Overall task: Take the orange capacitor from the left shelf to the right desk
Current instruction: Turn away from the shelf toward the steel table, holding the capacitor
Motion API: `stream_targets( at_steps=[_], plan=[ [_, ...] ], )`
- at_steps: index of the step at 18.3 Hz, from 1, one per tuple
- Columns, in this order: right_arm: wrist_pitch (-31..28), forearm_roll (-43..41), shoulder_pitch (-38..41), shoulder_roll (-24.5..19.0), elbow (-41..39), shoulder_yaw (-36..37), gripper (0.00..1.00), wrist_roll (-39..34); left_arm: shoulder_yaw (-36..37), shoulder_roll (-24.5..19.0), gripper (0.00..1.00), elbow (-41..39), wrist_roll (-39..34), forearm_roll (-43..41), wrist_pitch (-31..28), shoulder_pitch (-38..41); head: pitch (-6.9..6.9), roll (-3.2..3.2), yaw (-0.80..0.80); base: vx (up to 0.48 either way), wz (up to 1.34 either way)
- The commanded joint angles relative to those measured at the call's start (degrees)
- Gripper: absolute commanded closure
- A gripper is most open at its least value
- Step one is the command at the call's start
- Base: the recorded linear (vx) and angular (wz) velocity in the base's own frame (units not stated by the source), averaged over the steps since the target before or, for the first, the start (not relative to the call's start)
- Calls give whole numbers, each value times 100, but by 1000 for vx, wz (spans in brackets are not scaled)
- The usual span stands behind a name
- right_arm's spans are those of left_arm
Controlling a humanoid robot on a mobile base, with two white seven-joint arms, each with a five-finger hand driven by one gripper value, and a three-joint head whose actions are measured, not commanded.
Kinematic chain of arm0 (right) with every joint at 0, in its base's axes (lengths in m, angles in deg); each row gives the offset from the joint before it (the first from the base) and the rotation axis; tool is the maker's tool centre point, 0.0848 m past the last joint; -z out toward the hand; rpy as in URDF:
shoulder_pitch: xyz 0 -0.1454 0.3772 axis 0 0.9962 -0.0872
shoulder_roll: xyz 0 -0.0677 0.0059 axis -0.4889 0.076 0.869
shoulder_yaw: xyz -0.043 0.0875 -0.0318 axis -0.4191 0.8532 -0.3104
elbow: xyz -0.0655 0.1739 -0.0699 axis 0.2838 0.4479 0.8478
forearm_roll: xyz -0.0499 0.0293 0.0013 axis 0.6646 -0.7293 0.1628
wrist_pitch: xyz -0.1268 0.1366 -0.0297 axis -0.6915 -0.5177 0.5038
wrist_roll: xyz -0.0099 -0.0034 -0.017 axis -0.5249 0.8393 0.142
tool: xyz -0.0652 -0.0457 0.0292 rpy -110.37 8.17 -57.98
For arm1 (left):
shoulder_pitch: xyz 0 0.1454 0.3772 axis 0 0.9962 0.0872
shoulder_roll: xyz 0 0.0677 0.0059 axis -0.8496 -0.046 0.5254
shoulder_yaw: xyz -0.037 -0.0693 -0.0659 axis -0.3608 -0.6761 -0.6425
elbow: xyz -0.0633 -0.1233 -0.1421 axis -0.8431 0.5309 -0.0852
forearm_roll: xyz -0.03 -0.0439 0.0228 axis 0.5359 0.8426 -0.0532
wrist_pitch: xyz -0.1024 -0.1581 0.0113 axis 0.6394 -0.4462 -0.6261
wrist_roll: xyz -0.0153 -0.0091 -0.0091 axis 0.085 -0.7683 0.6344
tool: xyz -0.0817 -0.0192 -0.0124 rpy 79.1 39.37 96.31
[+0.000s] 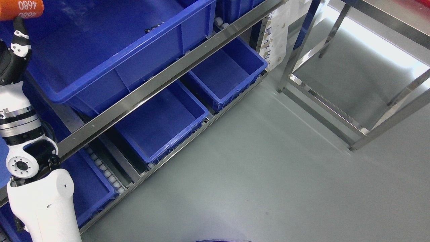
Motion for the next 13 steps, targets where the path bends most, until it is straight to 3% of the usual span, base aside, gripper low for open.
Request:
stream_targets(
  at_steps=[1,13],
  plan=[
    [7,26,114,100,-100,70,0,-4,-103,-25,79,2,14,8,2,1,0,0,0,-55,-277],
    [-2,26,114,100,-100,70,0,-4,-103,-16,79,2,14,8,2,-34,0,0,0,-45,-270]
  ],
)
